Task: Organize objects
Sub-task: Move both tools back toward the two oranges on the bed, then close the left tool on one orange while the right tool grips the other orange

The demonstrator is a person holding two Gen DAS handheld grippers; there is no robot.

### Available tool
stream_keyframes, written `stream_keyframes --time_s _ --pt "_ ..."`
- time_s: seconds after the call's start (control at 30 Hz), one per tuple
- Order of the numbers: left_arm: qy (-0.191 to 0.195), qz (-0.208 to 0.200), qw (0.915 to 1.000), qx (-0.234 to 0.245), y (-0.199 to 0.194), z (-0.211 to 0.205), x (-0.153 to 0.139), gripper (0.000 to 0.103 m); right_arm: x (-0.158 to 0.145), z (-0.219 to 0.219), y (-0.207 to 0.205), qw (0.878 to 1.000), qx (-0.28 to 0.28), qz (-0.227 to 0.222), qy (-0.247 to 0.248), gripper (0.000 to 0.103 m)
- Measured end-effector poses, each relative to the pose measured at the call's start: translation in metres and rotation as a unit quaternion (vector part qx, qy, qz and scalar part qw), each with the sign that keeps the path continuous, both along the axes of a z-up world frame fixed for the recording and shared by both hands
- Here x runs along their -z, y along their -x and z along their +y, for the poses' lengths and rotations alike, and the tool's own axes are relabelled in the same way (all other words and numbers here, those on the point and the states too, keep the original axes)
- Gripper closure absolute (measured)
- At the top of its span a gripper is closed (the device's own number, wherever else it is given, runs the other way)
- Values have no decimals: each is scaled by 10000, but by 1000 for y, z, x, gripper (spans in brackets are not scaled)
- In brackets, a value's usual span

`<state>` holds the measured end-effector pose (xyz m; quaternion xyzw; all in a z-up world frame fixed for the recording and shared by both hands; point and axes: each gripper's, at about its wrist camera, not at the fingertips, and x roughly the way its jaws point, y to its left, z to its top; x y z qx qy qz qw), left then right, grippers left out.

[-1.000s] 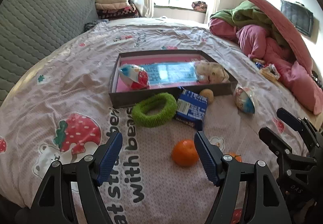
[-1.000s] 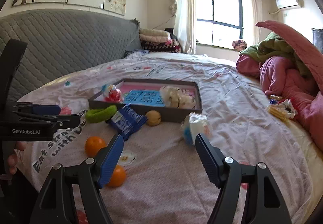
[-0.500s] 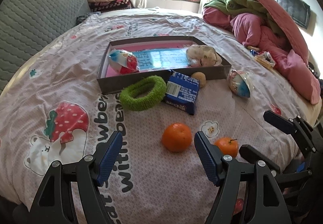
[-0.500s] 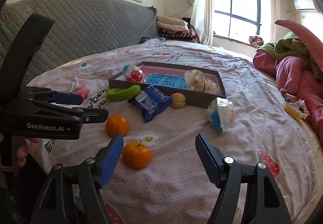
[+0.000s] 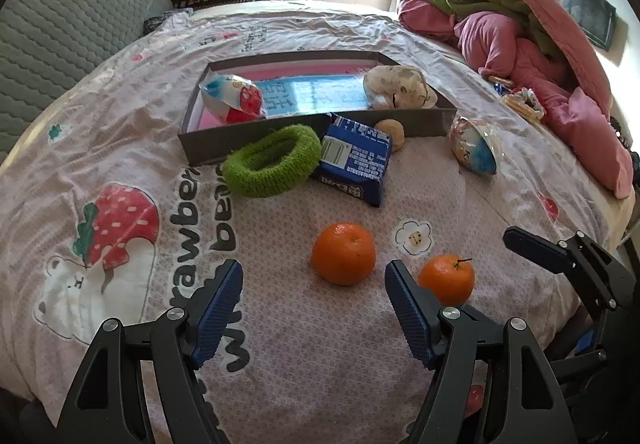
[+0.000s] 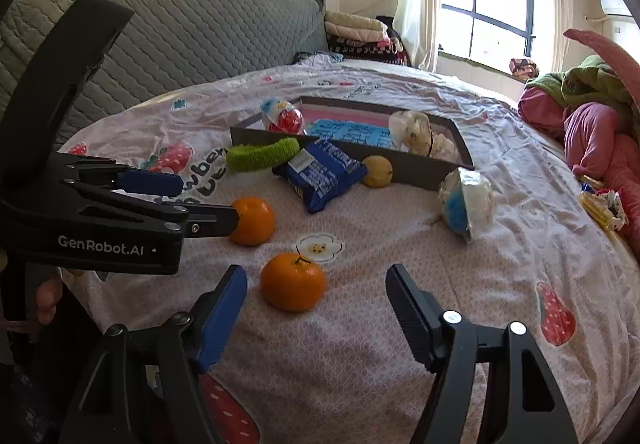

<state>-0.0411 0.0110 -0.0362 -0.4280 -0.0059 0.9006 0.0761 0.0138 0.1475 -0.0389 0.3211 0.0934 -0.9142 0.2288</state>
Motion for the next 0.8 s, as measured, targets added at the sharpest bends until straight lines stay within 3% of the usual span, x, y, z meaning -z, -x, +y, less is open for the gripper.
stream_keyframes --time_s 0.73,0.8 --pt "-99 -129 9999 15 18 9 16 28 18 -10 16 9990 -191 -383 86 45" --pt "-124 -143 9998 31 20 10 18 32 20 -11 18 9989 -225 -404 110 46"
